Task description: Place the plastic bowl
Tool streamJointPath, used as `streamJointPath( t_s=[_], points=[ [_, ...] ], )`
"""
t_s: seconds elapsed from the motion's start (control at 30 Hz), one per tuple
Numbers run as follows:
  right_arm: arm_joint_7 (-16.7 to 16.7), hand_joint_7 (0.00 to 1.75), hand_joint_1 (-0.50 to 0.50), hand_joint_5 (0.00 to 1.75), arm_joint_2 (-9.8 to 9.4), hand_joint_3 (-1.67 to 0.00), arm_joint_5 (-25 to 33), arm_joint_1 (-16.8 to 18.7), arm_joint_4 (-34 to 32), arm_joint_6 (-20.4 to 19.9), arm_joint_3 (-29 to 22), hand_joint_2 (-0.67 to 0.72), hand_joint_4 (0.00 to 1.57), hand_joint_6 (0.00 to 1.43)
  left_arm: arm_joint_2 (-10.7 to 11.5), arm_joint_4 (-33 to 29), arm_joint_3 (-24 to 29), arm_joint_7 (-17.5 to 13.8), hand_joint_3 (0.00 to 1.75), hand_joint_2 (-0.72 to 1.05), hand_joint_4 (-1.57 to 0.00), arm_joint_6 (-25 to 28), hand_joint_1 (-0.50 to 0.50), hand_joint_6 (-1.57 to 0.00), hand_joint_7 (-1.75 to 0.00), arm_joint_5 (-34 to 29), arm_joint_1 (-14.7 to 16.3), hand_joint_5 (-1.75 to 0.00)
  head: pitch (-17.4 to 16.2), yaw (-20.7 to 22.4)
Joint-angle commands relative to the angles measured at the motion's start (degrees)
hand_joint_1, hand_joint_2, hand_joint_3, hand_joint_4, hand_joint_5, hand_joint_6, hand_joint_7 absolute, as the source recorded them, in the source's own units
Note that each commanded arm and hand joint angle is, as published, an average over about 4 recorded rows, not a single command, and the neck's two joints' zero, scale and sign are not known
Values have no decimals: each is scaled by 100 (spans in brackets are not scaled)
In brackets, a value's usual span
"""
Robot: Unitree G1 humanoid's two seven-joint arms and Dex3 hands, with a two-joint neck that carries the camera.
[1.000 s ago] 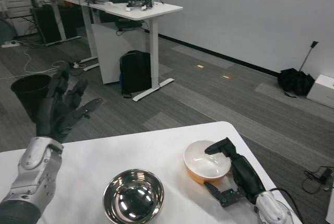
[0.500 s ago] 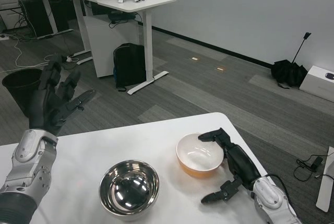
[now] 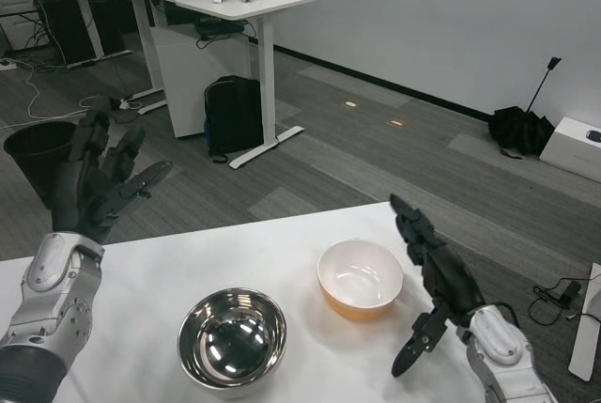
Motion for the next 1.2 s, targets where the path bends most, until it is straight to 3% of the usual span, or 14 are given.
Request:
streamJointPath(
  t_s=[0.03, 0.1, 0.23, 0.3, 0.4, 0.47, 0.6, 0.83, 1.0, 1.2],
  points=[
    [-31, 0, -46, 0, 62, -2, 295, 81, -396, -62, -397, 47, 0, 0, 39, 34, -8, -21, 0, 69, -60, -44, -50, 0, 0, -17, -57, -41, 54, -48],
    [-7, 0, -46, 0, 55, -2, 376, 127, -844, 184, -667, 47, 0, 0, 44, 25, -13, -21, 0, 69, -60, -44, -50, 0, 0, -19, -52, -41, 137, -104],
    [253, 0, -46, 0, -66, -4, 416, 217, -2516, 1459, -1546, 49, 0, 0, 50, 5, -10, -21, 0, 69, -60, -44, -50, 0, 0, -26, -30, -41, 298, -155],
    [297, 0, -46, 0, -184, -2, 570, 182, -2929, 1643, -1726, 52, 0, 0, 55, 1, -10, -25, 0, 69, -60, -44, -50, 0, 0, -30, -30, -41, 379, -173],
    [196, 0, -46, 0, -294, 0, 747, 41, -3217, 1544, -1781, 52, 0, 0, 61, -6, -17, -36, 0, 69, -60, -44, -50, 0, 0, -48, -30, -41, 469, -174],
    [-51, 0, -46, 0, -321, 0, 780, -56, -3289, 1327, -1779, 49, 0, 0, 63, -3, -24, -39, 0, 69, -60, -53, -50, 0, 0, -52, -30, -41, 539, -153],
    [-846, 0, -46, 0, -360, 0, 802, -394, -3202, 448, -1418, 47, 0, 0, 55, -3, -76, -30, 0, 69, -65, -334, -50, 0, 0, -57, -39, -41, 631, -96],
    [-1081, 0, -46, 0, -294, 0, 780, -937, -2714, 59, -546, 44, 0, 0, 46, -21, -98, -12, 0, 69, -67, -613, -50, 0, 0, -61, -26, -41, 838, 104],
    [-1294, 0, -46, 0, -242, -2, 728, -1502, -1945, -440, 388, 41, 0, 0, 28, -109, -85, -12, 0, 69, -67, -633, -50, 0, 0, -61, 45, -41, 1020, 151],
    [-1457, 0, -46, 0, -184, 0, 697, -1915, -1435, -813, 801, 41, 0, 0, 33, -148, -24, -21, 0, 69, -67, -642, -50, 0, 0, -65, 88, -38, 1185, 159]
  ],
)
